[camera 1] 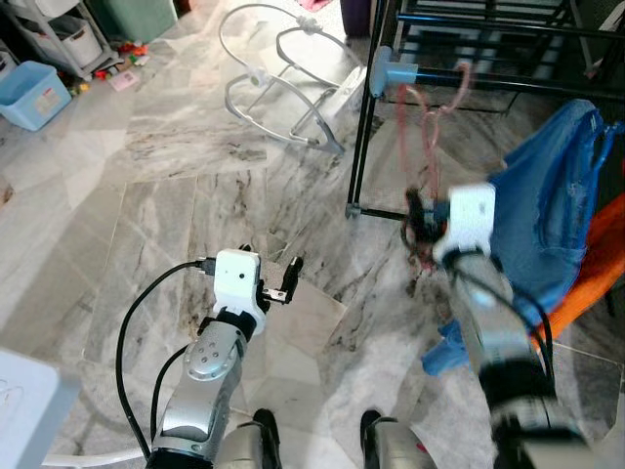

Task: Hang hanger

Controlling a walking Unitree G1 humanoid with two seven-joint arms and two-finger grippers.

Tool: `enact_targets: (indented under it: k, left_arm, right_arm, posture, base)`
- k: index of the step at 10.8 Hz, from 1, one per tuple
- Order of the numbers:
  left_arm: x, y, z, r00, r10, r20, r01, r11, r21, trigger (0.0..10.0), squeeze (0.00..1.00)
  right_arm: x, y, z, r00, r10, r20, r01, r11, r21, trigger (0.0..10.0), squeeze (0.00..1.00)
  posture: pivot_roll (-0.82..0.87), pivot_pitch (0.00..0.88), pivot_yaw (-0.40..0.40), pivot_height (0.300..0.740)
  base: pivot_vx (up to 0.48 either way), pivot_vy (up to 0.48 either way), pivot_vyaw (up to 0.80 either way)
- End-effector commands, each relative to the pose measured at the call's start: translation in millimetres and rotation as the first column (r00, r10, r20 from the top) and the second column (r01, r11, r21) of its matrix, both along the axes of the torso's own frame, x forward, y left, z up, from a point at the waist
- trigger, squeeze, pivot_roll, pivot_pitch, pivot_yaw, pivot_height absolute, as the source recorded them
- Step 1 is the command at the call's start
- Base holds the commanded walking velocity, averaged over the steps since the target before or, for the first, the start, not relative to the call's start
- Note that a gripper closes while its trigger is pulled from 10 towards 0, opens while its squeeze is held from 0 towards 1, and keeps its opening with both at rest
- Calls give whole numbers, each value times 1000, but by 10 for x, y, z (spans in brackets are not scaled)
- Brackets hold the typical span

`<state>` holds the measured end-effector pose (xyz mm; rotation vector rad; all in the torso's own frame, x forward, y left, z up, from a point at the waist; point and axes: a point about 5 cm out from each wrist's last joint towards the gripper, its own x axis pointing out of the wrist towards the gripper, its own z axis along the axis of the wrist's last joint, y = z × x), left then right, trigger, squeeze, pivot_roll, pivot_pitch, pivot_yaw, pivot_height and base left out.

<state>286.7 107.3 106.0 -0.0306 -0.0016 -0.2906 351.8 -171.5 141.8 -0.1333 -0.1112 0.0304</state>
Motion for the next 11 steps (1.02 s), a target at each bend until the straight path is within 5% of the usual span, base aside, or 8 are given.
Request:
enact_targets:
  k: [1, 3, 7, 11]
  left_arm:
    - [-37, 17, -74, 1000, 7, -19, -6, 1000, 10, 10000, 0]
    - [-74, -3, -77, 1000, -7, 21, 6, 997, 76, 10000, 0]
    - [-61, 90, -45, 999, 28, 38, -31, 998, 57, 10000, 0]
    - [-32, 113, -5, 997, 45, 60, -51, 994, 98, 10000, 0]
  right_arm:
    - [-43, 15, 36, 1000, 8, 18, -8, 1000, 3, 10000, 1000]
    - [-179, -19, 35, 1000, 18, 1, -18, 1000, 3, 10000, 1000]
    - [-443, -64, 76, 999, -17, 33, 17, 1000, -8, 10000, 1000]
    - [-507, 57, 132, 1000, -5, 25, 4, 1000, 28, 10000, 1000]
  posture:
    - [-91, 209, 42, 740]
    - [-103, 209, 41, 740]
    - [-121, 194, 56, 740]
    - [-125, 187, 58, 740]
  base:
    - [0, 0, 0]
    - [0, 0, 0]
    - [0, 0, 0]
    - [0, 0, 0]
